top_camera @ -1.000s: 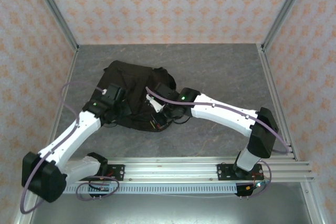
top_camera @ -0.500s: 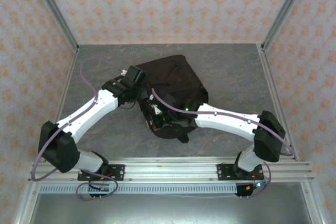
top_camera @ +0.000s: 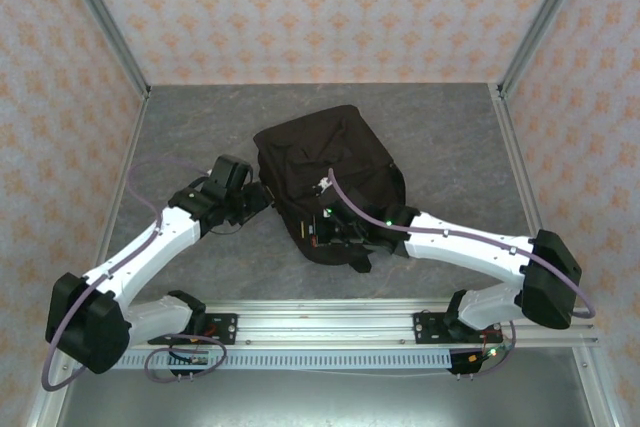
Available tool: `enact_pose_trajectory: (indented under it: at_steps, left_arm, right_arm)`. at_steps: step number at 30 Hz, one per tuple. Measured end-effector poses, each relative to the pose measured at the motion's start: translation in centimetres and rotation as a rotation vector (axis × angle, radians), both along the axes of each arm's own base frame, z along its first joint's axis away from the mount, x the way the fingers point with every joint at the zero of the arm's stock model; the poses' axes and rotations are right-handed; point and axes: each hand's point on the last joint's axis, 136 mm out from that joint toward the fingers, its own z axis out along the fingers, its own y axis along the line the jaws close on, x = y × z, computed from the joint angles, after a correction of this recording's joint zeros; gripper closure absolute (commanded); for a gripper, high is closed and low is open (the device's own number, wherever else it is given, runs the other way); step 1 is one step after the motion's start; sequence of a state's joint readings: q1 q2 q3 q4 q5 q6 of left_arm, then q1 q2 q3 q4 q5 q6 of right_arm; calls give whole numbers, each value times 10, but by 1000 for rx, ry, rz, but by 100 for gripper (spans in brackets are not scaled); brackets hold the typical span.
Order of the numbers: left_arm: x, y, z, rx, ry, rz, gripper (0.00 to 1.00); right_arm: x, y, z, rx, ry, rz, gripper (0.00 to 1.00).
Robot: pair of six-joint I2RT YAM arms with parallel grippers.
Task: Pack the student bag
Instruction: Zip the student bag at the center of the table.
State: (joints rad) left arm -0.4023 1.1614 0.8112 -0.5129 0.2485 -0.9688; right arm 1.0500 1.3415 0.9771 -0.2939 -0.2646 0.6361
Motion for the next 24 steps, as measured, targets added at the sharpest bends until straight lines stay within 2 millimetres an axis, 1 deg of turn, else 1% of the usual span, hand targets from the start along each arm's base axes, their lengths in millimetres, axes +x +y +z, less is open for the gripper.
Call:
enact_pose_trajectory:
  at_steps: [3,6,10,14,22,23,24]
  left_arm:
    - [3,-12,0,-43,-3,-5,61]
    - [1,-23,-3,-77,-4,-16,64]
    - [0,-29,-5,-103,1,-15,67]
    - [2,-33,-8,-126,3,-7,74]
    - [0,-47,-22,-134,30,-22,73]
    - [-1,-49,-23,-135,34,-23,76]
    - [0,-50,-24,-134,33,-25,82]
  right_arm:
    - [0,1,0,4,5,-4,100]
    - [1,1,-4,-5,10,-4,100]
    - [1,2,-8,-14,15,-4,100]
    - [1,2,-9,-16,16,-4,100]
    - [3,5,-17,-25,36,-18,100]
    - [3,5,-18,-27,39,-22,100]
    - [4,5,-18,-30,43,-26,100]
